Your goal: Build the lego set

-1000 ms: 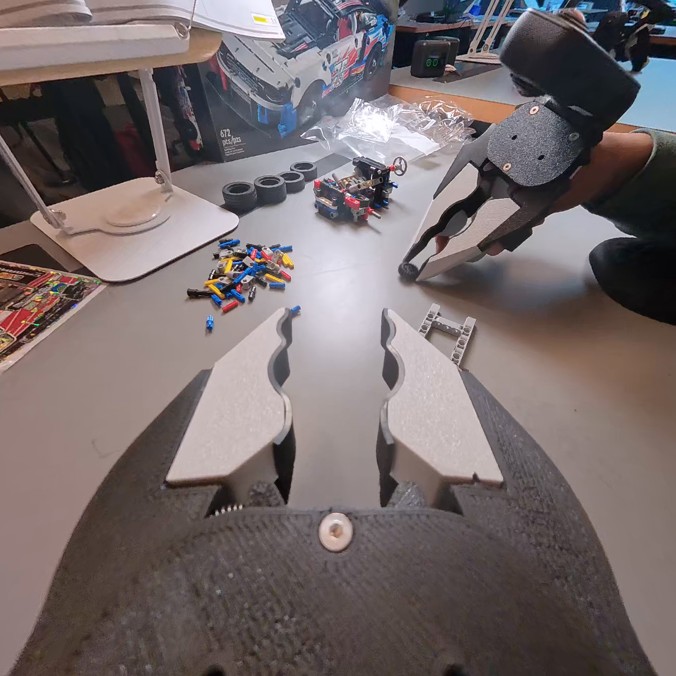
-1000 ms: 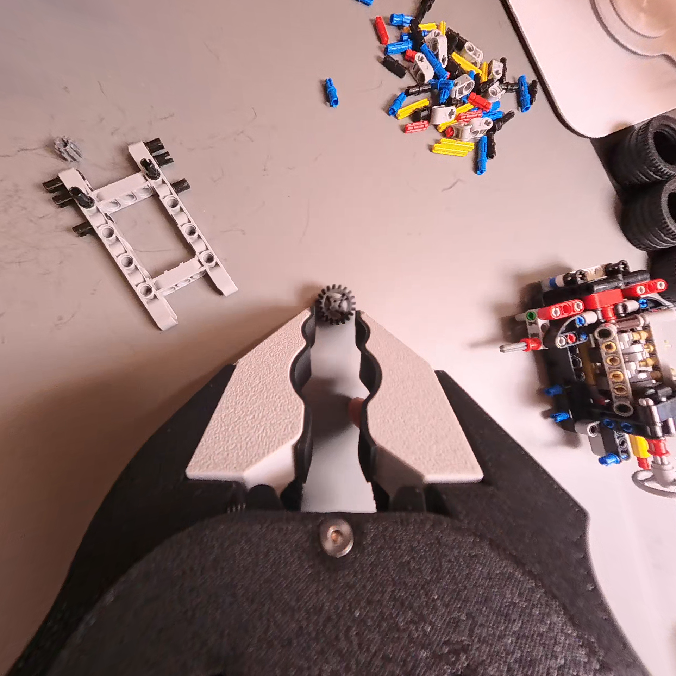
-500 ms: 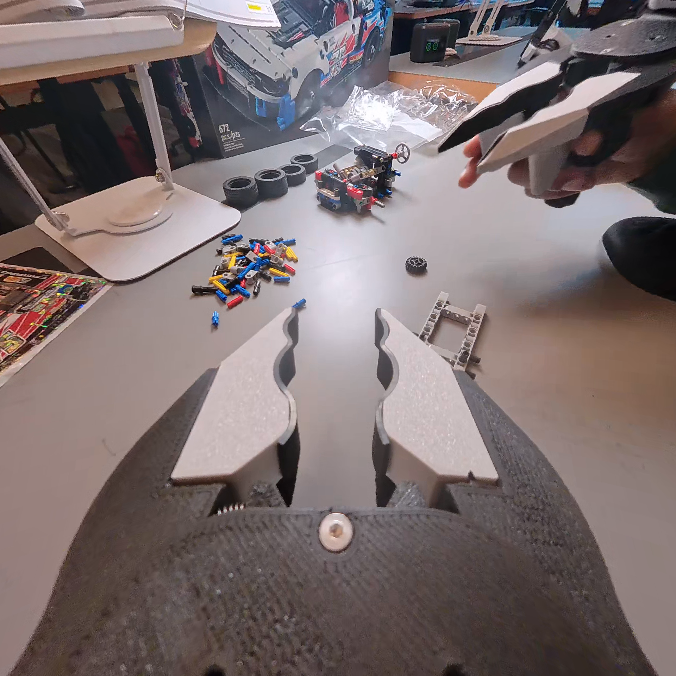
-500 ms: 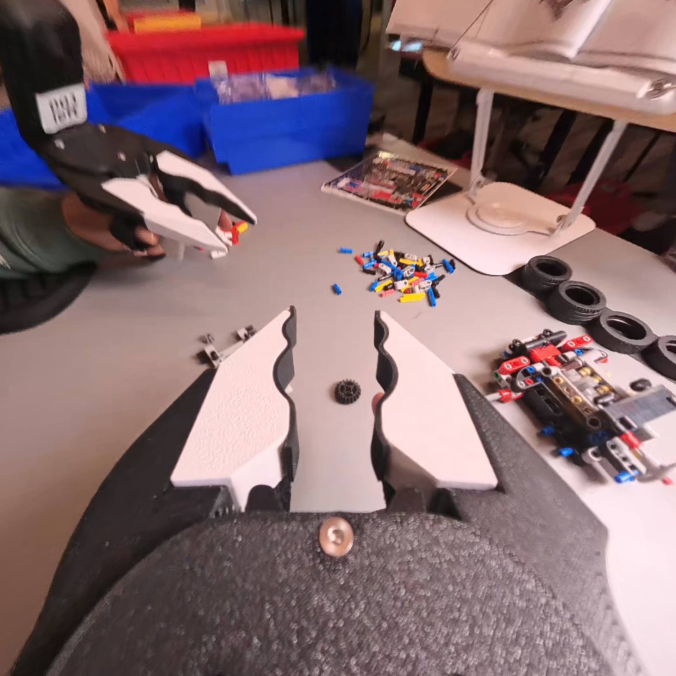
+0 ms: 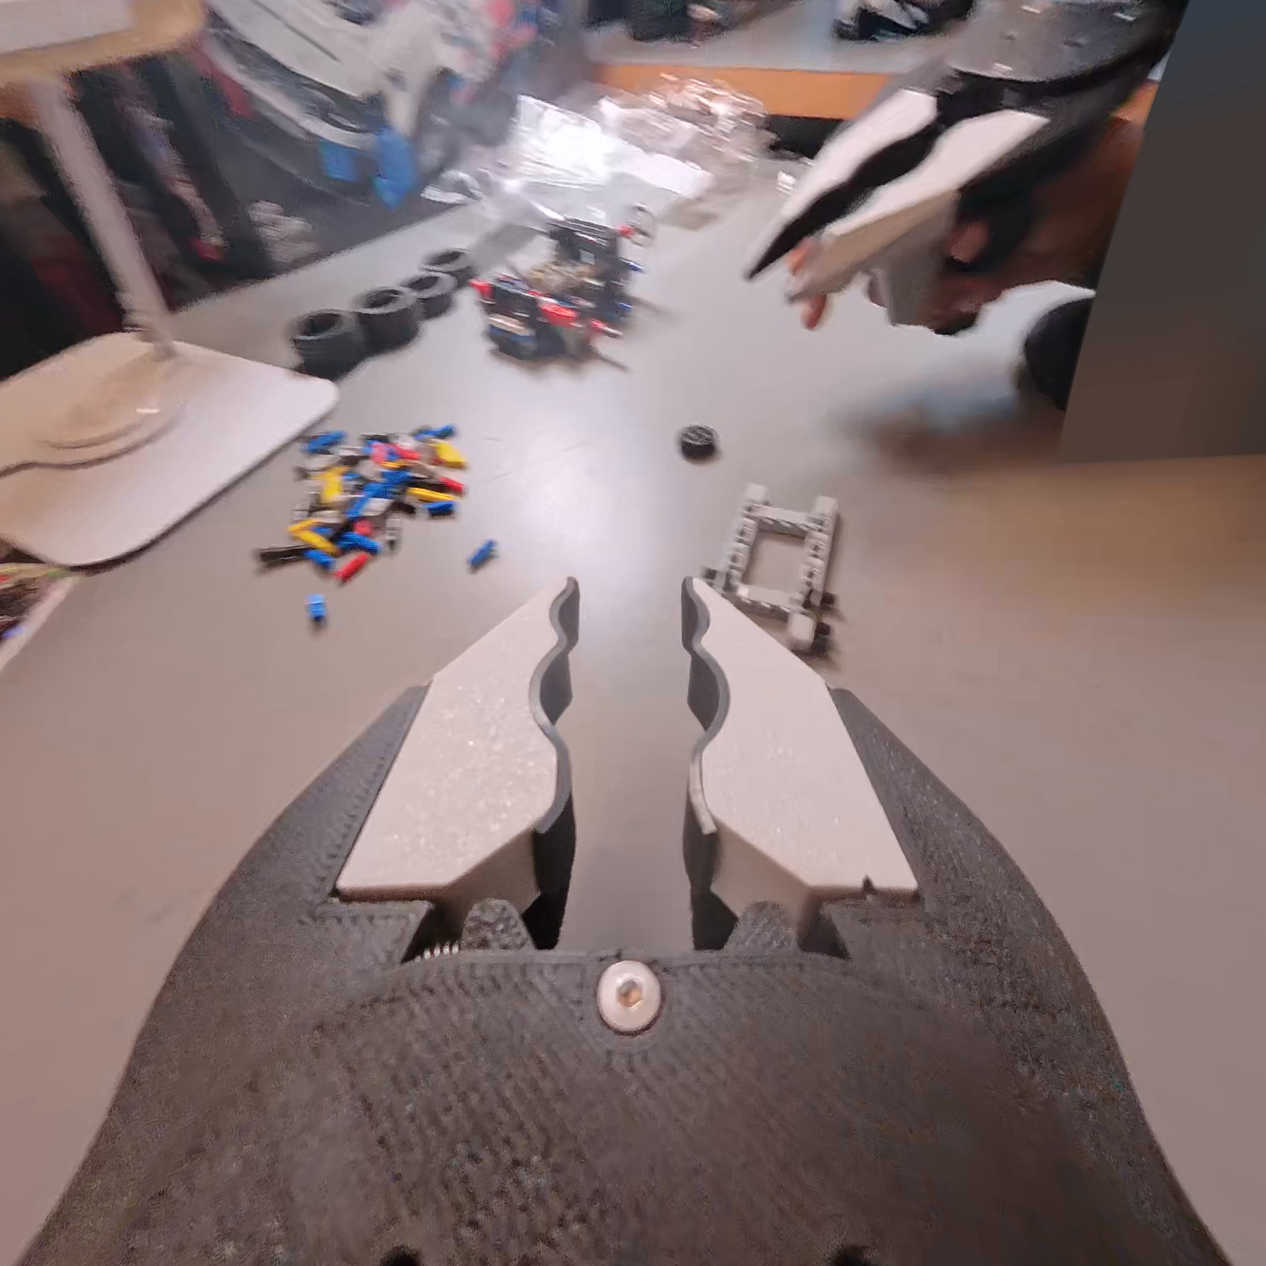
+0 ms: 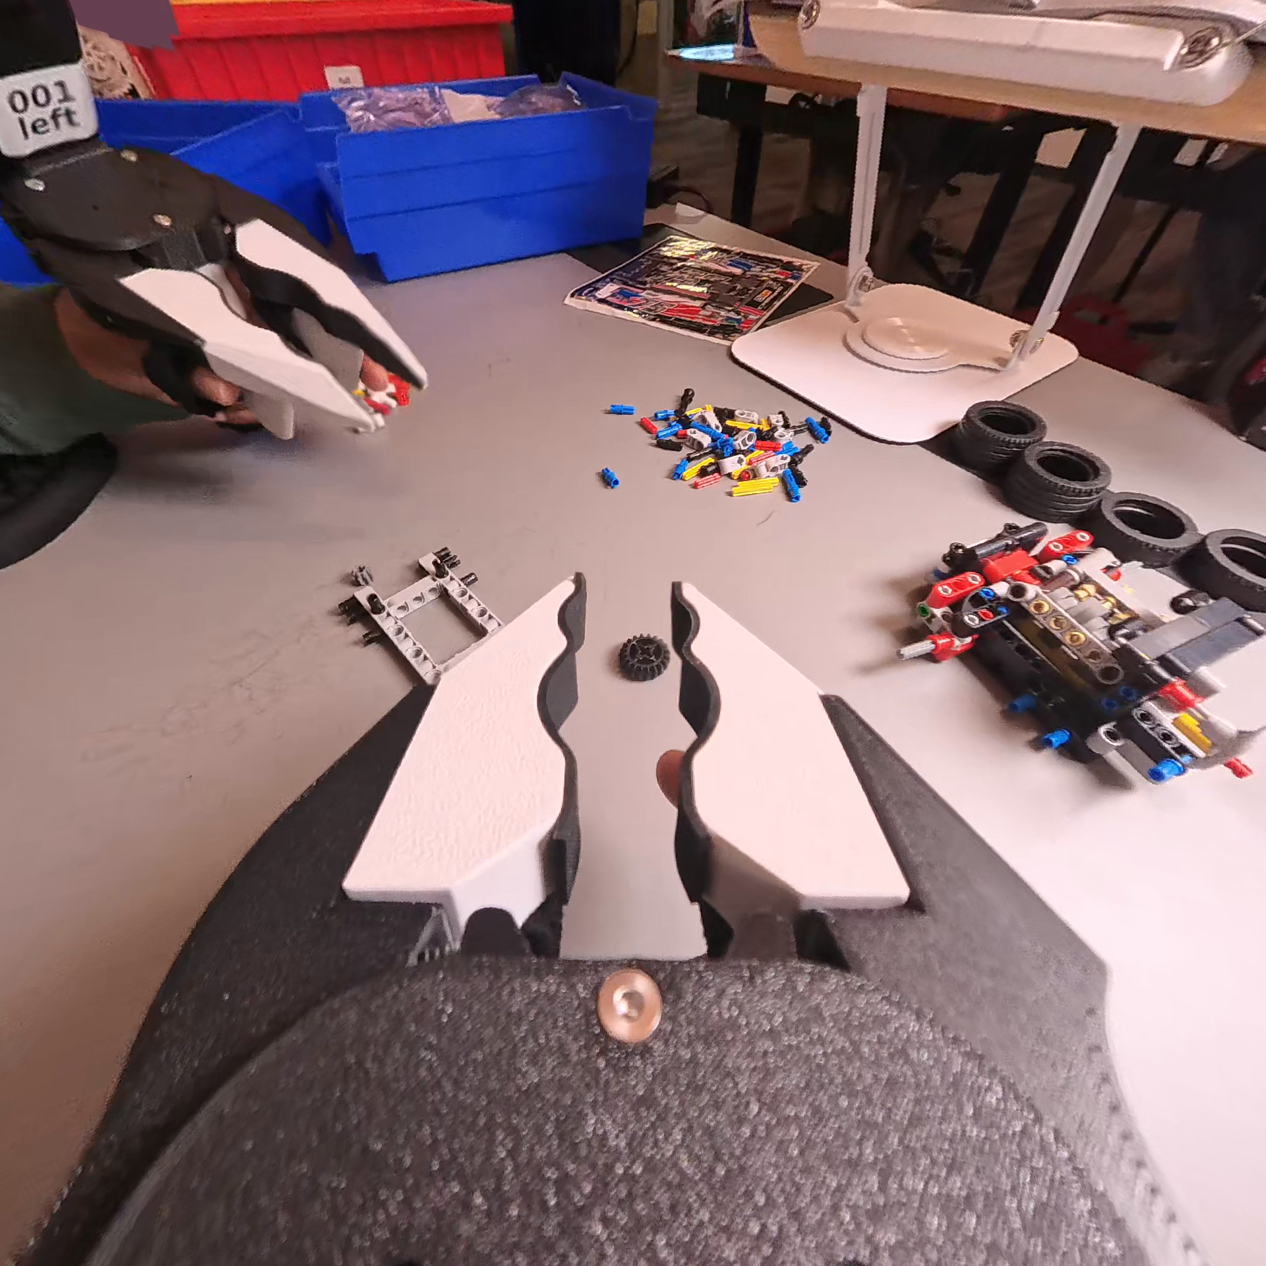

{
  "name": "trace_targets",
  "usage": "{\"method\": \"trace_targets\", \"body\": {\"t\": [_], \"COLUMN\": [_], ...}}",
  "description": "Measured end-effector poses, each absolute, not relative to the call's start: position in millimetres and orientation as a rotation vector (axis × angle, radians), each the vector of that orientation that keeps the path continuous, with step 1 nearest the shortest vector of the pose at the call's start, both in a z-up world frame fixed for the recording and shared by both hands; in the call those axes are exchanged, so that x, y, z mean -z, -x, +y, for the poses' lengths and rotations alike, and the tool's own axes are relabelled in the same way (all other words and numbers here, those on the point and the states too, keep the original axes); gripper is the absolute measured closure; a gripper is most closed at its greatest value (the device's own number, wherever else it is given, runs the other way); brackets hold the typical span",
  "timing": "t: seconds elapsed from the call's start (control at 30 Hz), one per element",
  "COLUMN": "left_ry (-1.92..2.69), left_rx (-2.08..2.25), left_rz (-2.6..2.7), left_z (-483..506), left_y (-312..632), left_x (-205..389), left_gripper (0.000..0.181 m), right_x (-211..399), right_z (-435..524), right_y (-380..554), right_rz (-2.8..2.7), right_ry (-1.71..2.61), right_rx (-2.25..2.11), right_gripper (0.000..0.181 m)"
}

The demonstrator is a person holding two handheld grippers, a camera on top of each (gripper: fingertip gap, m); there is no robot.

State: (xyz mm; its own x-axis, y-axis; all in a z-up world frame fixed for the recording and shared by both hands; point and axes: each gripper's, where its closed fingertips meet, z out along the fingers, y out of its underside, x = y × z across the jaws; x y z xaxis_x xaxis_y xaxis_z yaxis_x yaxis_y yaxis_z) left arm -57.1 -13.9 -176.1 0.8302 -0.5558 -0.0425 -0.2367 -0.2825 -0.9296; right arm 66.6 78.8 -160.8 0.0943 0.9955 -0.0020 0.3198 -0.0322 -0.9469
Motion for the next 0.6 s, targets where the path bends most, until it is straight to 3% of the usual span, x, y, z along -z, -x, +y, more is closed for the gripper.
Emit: {"method": "trace_targets", "body": {"t": [0.03, 0.27, 0.4, 0.6], "left_ry": [1.881, 2.066, 2.082, 2.093], "left_rx": [0.419, 0.465, 0.419, 0.387], "left_rz": [0.677, 0.965, 0.992, 0.980], "left_z": [-22.2, -45.8, -41.2, -38.5], "left_y": [47.3, 18.2, 8.9, 14.2], "left_x": [181.2, 230.0, 234.6, 234.8], "left_gripper": [0.154, 0.158, 0.172, 0.173], "right_x": [161.5, 163.5, 165.2, 172.5], "right_z": [77.8, 75.4, 72.2, 67.9], "right_y": [-66.2, -66.7, -65.5, -64.6], "right_rz": [-1.372, -1.417, -1.438, -1.490], "right_ry": [1.497, 1.459, 1.451, 1.441], "right_rx": [-0.979, -0.928, -0.923, -0.883], "right_gripper": [0.158, 0.157, 0.158, 0.158]}}
